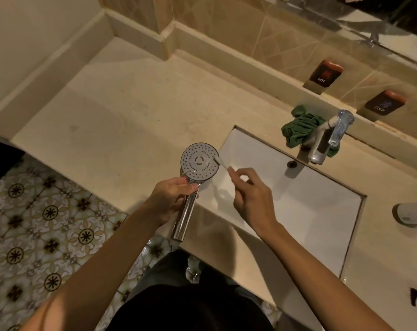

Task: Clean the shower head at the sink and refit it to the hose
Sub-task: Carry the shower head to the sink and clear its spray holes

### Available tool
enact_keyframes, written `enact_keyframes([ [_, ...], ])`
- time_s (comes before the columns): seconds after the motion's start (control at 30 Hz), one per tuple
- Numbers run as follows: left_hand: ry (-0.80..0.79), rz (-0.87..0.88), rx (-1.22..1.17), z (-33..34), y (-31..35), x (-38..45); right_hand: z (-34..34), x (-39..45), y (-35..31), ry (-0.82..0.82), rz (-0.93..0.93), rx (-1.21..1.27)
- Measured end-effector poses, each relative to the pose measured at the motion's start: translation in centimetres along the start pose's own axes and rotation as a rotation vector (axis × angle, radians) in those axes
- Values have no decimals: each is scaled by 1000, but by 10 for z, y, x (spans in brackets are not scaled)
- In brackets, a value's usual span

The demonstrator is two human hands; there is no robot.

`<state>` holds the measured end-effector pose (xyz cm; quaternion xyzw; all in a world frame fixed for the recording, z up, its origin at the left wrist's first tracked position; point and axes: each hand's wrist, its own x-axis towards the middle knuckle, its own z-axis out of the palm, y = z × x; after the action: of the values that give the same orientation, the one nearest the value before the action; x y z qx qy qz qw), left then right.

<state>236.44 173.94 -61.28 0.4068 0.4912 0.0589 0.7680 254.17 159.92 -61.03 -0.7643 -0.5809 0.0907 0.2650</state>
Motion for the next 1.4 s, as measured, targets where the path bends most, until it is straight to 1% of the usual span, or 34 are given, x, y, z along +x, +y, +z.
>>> enact_keyframes([
  [0.1, 5, -20, 7, 0, -2, 1, 3, -6, -7, -68, -50, -30],
  [0.2, 2, -31, -16, 1, -2, 1, 5, -5, -8, -14, 20, 1],
  [0.3, 8, -30, -15, 4, -2, 1, 6, -5, -8, -47, -23, -19],
  [0.4, 19, -24, -30, 6, 0, 0, 5, -2, -6, 19, 59, 7],
  [0.5, 35, -21, -36, 7, -1, 0, 6, 0, -9, -31, -16, -21],
  [0.57, 28, -28, -58, 6, 1, -2, 6, 0, -12, -10, 9, -3],
  [0.67, 17, -34, -64, 3, 0, -4, 7, 1, -13, -17, -50, -14],
  [0.77, 2, -27, -83, 1, 1, -4, 10, -2, -14, 29, 22, 0],
  [0.87, -5, -22, -95, 2, 2, -3, 13, -6, -12, 4, -31, -3],
  [0.97, -1, -23, -88, 4, 4, -1, 14, -4, -10, 47, 68, 12],
  [1.07, 12, -33, -69, 5, 3, 2, 13, -3, -6, 5, 38, -6],
  [1.17, 22, -32, -64, 4, 1, 3, 10, -1, -2, 31, 73, 40],
  [1.27, 39, -28, -24, 4, -2, 4, 8, 0, -3, -46, -30, 2],
  [1.33, 49, -32, -19, 5, -2, 4, 6, 3, -6, -46, 3, 36],
  [1.4, 56, -28, -11, 6, -3, 4, 6, 7, -10, -83, -31, 34],
])
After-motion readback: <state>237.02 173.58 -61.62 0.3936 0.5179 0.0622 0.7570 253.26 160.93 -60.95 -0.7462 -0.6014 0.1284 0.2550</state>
